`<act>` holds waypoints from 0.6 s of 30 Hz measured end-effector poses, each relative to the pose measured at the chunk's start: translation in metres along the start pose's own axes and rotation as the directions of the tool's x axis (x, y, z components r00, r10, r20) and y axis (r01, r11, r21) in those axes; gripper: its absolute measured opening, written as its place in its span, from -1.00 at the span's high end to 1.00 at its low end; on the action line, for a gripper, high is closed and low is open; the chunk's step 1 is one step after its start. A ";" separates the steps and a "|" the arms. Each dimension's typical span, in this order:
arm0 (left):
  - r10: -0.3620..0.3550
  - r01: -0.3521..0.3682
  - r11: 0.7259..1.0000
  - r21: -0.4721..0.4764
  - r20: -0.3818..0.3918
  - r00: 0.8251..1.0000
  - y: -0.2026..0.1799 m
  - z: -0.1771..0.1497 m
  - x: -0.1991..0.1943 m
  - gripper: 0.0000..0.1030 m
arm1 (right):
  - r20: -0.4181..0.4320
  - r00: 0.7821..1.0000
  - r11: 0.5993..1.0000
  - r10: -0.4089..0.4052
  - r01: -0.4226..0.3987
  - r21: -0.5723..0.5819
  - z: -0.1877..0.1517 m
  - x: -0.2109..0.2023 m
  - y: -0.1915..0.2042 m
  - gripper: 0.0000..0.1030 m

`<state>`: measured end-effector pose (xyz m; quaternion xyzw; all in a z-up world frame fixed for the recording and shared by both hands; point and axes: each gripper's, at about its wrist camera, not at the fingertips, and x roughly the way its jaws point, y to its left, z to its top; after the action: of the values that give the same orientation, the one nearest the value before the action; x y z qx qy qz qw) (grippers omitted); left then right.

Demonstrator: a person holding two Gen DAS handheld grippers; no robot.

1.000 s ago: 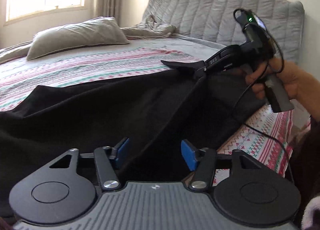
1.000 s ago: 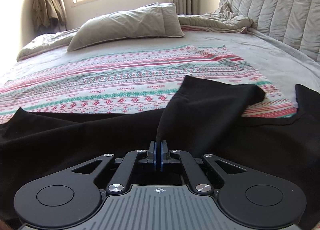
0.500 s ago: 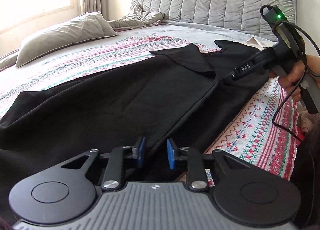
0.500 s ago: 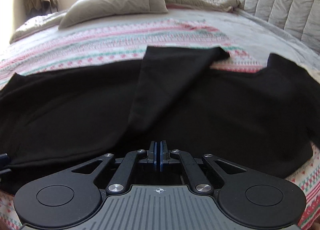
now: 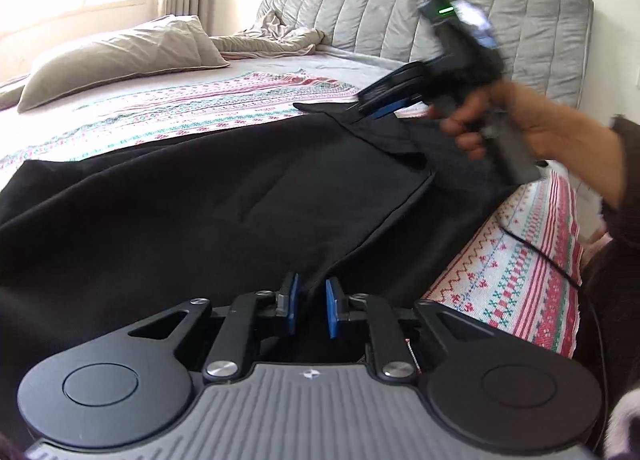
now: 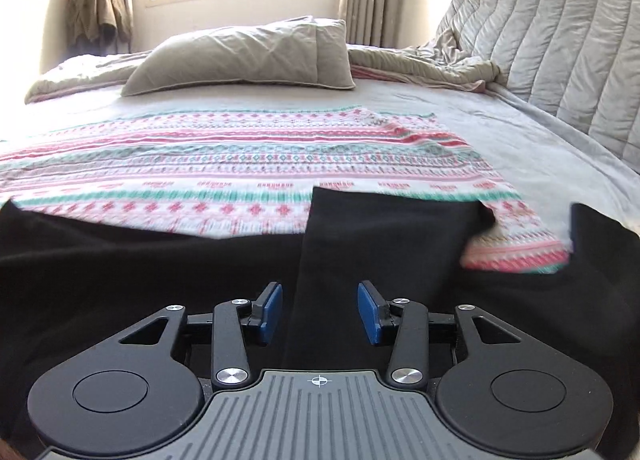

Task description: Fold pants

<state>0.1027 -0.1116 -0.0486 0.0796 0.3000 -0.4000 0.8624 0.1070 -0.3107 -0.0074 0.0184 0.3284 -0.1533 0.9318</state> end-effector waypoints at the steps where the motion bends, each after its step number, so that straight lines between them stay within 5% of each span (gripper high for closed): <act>1: -0.009 0.009 1.000 -0.012 0.000 1.000 0.002 0.000 0.000 0.55 | -0.016 1.000 1.000 0.002 -0.002 -0.001 0.004 0.013 0.002 0.20; 11: -0.066 0.066 0.993 -0.100 0.001 0.998 0.012 0.001 0.005 0.57 | -0.054 0.996 0.997 -0.071 0.072 0.022 0.046 0.093 0.010 0.32; 12: -0.067 0.067 0.993 -0.100 0.001 0.998 0.012 0.001 0.005 0.57 | -0.061 0.994 0.996 -0.088 0.089 0.015 0.047 0.099 0.012 0.39; 14: -0.063 0.063 0.993 -0.099 0.002 0.998 0.013 0.001 0.003 0.60 | -0.065 0.990 0.992 -0.124 0.124 -0.005 0.048 0.108 0.013 0.87; 18: -0.051 0.052 0.994 -0.100 0.008 0.999 0.014 0.001 0.001 0.70 | 0.003 0.980 0.979 -0.200 0.200 -0.038 0.053 0.090 0.006 0.99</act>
<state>0.1142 -0.1032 -0.0504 0.0278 0.3194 -0.4068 0.8554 0.2072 -0.3369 -0.0223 -0.0322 0.3316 -0.2401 0.9118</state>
